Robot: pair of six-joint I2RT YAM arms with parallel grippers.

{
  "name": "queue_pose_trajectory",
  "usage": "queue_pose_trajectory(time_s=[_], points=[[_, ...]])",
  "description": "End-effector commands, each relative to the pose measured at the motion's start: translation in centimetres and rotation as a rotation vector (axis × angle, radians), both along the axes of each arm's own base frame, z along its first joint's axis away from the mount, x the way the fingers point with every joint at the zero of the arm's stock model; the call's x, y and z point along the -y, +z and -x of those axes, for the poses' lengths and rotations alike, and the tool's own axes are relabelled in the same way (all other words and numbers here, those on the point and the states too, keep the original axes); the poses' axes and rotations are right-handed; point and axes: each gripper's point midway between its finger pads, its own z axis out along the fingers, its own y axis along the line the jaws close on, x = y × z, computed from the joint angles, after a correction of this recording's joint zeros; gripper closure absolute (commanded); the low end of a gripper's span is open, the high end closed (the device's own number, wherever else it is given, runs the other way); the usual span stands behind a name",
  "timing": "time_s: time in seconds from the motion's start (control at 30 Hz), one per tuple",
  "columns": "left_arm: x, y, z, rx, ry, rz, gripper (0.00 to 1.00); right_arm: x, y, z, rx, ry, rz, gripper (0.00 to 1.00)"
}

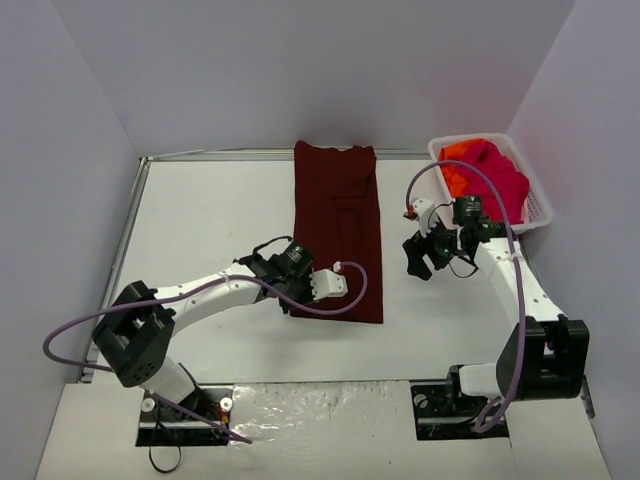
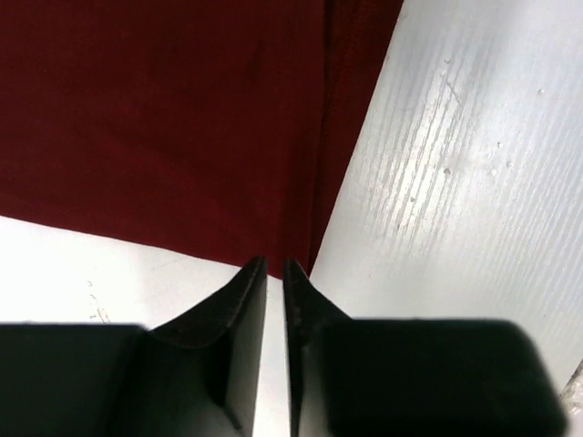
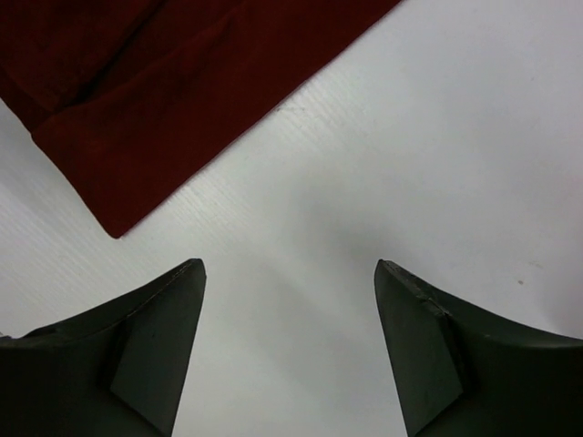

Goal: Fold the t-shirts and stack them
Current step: Grab the bottom of the folded rectangular tshirt with both arms

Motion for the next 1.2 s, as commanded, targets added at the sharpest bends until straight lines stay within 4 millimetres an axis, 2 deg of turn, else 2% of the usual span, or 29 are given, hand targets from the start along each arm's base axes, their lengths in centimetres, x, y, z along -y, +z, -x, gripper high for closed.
queue_pose_trajectory(time_s=[0.0,0.13,0.37,0.43,0.77,1.07,1.17], points=[[-0.9,0.7,0.5,0.050,-0.032,-0.052,0.86,0.3,-2.5,1.0,-0.079,0.008,0.014,0.29],[-1.9,-0.4,0.8,0.096,-0.040,-0.114,0.76,-0.2,-3.8,1.3,-0.121,0.019,-0.017,0.25],[-3.1,-1.4,0.3,0.152,-0.037,-0.159,0.60,-0.4,-4.2,0.7,-0.147,0.003,-0.029,0.21],[-3.0,-1.7,0.1,0.159,-0.036,-0.157,0.59,-0.4,-4.4,0.6,-0.158,0.001,-0.031,0.20],[-1.7,-2.3,0.0,0.133,-0.051,-0.134,0.58,0.0,-5.3,0.8,-0.181,-0.011,-0.004,0.20],[-1.8,-5.2,0.2,0.077,-0.046,-0.206,0.60,0.2,-5.4,0.8,-0.184,-0.016,0.004,0.19],[-1.5,-5.3,0.5,0.053,-0.046,-0.192,0.80,0.3,-5.5,0.9,-0.184,-0.017,0.010,0.20]])
